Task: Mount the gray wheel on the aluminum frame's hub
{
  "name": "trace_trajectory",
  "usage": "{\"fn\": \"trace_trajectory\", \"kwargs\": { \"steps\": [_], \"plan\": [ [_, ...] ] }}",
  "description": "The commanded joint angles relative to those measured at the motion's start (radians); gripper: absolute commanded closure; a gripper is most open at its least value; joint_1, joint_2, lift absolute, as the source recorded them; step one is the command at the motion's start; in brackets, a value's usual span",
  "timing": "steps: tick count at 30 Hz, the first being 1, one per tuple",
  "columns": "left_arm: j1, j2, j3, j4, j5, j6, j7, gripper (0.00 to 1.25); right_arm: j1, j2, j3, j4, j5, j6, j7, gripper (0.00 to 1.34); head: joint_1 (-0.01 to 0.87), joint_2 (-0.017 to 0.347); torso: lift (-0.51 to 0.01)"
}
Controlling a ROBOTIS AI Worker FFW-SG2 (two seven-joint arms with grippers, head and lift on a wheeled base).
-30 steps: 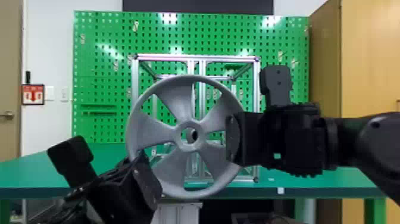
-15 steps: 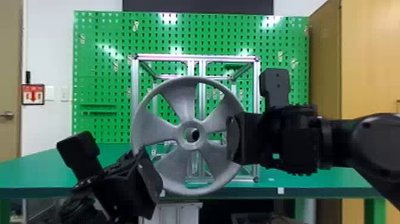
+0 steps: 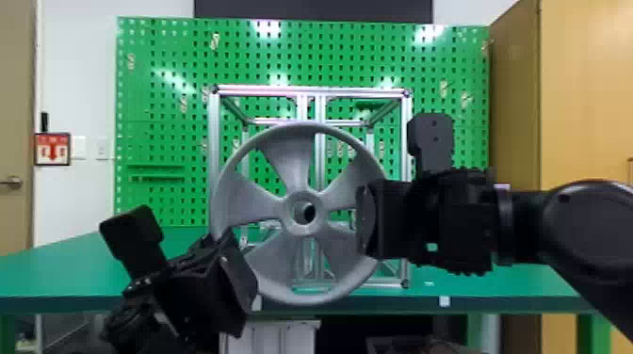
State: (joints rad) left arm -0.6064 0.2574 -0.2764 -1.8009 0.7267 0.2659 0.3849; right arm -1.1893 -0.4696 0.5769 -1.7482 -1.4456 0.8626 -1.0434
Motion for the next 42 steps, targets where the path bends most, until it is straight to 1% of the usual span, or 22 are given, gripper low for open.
{"fn": "trace_trajectory", "kwargs": {
  "steps": [1,8,15,18,23,35,42],
  "plan": [
    [-0.015,-0.007,-0.01,0.041,-0.007,-0.025,-0.009,0.85,-0.003,0.003,0.004,0.013,0.008,-0.002,0.005,1.05,-0.005,0.006,-0.499],
    [-0.041,-0.018,-0.026,0.097,-0.03,-0.059,-0.02,0.85,-0.007,0.005,0.008,0.026,0.033,-0.005,0.023,1.05,-0.005,0.006,-0.499],
    [-0.059,-0.02,-0.029,0.118,-0.046,-0.059,-0.02,0.85,-0.009,0.008,0.001,0.053,0.056,-0.005,0.049,1.05,-0.005,0.006,-0.499],
    [-0.067,-0.02,-0.03,0.127,-0.052,-0.063,-0.02,0.85,-0.009,0.009,0.003,0.064,0.07,-0.005,0.071,1.05,-0.005,0.006,-0.499],
    [-0.073,-0.026,-0.033,0.152,-0.059,-0.082,-0.021,0.84,-0.009,0.008,0.008,0.081,0.091,-0.008,0.091,1.05,-0.005,0.006,-0.499],
    [-0.092,-0.038,-0.037,0.222,-0.087,-0.112,-0.032,0.84,-0.009,0.014,0.003,0.118,0.129,-0.011,0.14,1.05,-0.005,0.006,-0.499],
    [-0.102,-0.04,-0.037,0.244,-0.089,-0.114,-0.037,0.84,-0.012,0.017,-0.002,0.137,0.145,-0.011,0.149,1.05,-0.005,0.006,-0.499]
  ]
}}
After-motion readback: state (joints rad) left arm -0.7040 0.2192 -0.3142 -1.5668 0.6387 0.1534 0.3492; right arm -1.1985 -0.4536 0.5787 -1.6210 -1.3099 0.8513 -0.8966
